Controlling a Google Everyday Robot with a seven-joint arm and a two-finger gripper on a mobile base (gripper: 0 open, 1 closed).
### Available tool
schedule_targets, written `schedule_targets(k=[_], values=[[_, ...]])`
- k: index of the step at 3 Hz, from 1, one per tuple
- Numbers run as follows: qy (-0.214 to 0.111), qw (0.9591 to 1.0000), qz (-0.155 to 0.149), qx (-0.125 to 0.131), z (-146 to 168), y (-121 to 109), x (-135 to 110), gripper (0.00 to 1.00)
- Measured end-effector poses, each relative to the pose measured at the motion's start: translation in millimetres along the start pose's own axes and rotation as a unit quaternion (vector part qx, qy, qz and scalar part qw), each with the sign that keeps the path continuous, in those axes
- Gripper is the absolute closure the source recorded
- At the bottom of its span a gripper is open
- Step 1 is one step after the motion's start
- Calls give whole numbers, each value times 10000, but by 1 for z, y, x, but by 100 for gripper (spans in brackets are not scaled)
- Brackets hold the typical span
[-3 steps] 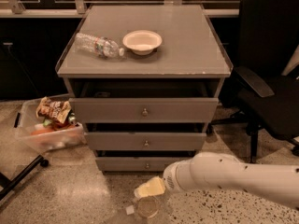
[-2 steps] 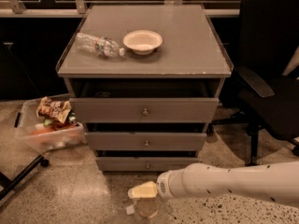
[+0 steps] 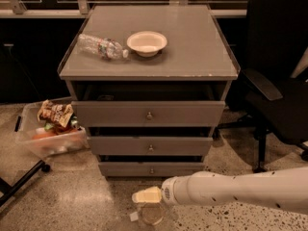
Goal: Open bottom drawer
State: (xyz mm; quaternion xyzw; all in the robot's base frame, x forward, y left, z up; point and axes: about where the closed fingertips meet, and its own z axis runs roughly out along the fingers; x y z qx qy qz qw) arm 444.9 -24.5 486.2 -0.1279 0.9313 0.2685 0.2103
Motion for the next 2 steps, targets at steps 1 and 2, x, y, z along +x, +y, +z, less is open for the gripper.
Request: schedule_targets(k=[1, 2], values=[[-167, 9997, 146, 60, 2, -7, 2, 0], [-453, 9986, 221, 135, 28, -29, 1, 0]])
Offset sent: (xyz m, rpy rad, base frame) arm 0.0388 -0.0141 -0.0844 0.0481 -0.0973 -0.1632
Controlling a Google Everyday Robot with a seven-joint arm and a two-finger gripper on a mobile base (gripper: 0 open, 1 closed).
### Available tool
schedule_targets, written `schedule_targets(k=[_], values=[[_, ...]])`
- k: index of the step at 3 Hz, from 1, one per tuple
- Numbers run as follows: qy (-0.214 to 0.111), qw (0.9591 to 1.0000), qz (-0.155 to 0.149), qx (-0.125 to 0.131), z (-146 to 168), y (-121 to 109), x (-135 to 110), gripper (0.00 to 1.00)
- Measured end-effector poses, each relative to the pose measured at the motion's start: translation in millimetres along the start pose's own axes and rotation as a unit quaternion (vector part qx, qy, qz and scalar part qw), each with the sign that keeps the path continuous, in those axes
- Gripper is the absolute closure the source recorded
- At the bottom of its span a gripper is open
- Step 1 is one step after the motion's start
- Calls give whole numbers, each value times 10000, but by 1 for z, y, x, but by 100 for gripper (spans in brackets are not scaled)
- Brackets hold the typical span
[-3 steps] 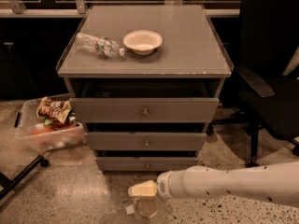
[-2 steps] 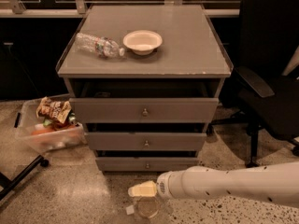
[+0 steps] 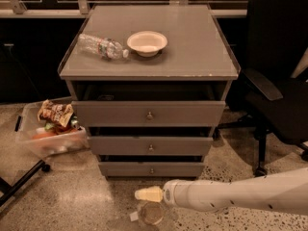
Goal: Open bottom drawer
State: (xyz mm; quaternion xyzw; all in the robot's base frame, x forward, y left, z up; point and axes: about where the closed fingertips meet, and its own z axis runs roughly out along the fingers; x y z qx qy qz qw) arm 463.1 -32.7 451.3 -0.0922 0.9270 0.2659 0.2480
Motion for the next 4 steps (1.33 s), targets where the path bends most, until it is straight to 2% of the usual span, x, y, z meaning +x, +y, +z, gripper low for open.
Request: schedule_targets(k=[1, 2, 3, 4], values=[[-475, 9989, 31, -18, 42, -24, -1, 0], [-818, 9965, 129, -81, 85, -53, -3, 0], [-1028, 9945, 213, -19, 125, -79, -11, 19], [-1162, 9929, 232, 90, 155, -99, -21, 42]])
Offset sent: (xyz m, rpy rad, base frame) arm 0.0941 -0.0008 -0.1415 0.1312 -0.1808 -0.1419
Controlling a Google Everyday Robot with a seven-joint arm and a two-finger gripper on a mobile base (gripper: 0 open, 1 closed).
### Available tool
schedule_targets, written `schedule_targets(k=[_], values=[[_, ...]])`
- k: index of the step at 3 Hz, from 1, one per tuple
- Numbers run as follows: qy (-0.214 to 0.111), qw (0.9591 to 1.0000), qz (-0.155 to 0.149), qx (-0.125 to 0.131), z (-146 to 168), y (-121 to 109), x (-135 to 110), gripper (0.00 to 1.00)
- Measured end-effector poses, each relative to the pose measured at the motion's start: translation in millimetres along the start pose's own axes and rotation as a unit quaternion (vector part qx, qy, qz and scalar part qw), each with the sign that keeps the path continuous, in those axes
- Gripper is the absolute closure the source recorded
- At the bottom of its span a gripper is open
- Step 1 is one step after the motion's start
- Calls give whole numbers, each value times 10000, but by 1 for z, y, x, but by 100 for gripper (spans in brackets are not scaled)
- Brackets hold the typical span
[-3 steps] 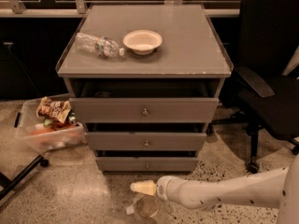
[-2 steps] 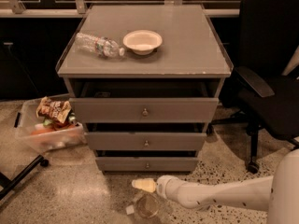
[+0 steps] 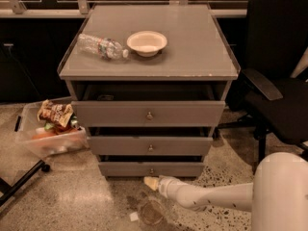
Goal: Open bottom drawer
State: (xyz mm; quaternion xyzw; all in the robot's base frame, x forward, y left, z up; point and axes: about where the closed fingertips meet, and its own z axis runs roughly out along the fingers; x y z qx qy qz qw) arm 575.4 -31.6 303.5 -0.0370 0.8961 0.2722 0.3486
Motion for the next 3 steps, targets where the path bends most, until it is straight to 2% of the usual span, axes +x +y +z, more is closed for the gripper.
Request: schedule_targets(k=[1, 2, 3], values=[[-241, 9991, 283, 203, 22, -27, -9, 65], [-454, 9960, 533, 551, 38, -47, -24, 88], [-473, 9950, 639, 606, 39, -49, -25, 100]])
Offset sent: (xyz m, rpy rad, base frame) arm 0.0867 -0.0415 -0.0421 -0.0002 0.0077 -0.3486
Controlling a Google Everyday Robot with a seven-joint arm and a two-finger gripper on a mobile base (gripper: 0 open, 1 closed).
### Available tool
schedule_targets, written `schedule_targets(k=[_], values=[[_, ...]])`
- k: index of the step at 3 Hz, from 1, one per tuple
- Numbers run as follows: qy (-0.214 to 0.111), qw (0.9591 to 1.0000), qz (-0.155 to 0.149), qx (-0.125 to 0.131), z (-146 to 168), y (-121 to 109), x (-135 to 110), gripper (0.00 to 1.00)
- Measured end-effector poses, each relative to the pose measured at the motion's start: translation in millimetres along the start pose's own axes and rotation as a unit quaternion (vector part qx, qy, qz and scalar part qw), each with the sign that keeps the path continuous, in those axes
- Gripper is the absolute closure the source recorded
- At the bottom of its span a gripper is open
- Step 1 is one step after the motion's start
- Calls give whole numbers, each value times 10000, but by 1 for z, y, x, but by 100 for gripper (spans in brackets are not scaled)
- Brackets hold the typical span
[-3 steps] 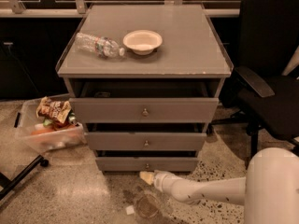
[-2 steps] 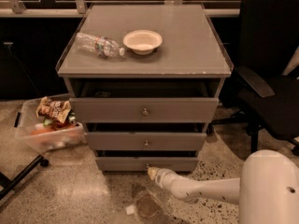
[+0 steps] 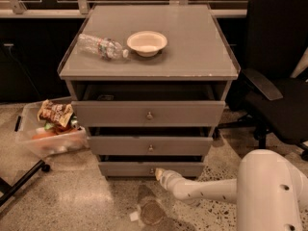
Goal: Open bottom drawer
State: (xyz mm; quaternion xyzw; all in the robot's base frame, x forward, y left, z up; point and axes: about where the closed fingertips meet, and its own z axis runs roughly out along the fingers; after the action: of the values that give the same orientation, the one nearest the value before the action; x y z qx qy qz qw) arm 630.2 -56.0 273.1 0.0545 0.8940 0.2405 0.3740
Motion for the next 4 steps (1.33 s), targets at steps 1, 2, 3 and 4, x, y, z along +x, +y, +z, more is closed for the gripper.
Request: schedule_targets(k=[1, 2, 3, 4], values=[[-64, 10000, 25, -53, 9, 0, 0, 100], [-240, 9996, 117, -134, 33, -4, -3, 100], [-446, 9983, 300, -246, 60, -16, -17, 100], [-731, 9961, 391, -311, 84, -24, -41, 100]])
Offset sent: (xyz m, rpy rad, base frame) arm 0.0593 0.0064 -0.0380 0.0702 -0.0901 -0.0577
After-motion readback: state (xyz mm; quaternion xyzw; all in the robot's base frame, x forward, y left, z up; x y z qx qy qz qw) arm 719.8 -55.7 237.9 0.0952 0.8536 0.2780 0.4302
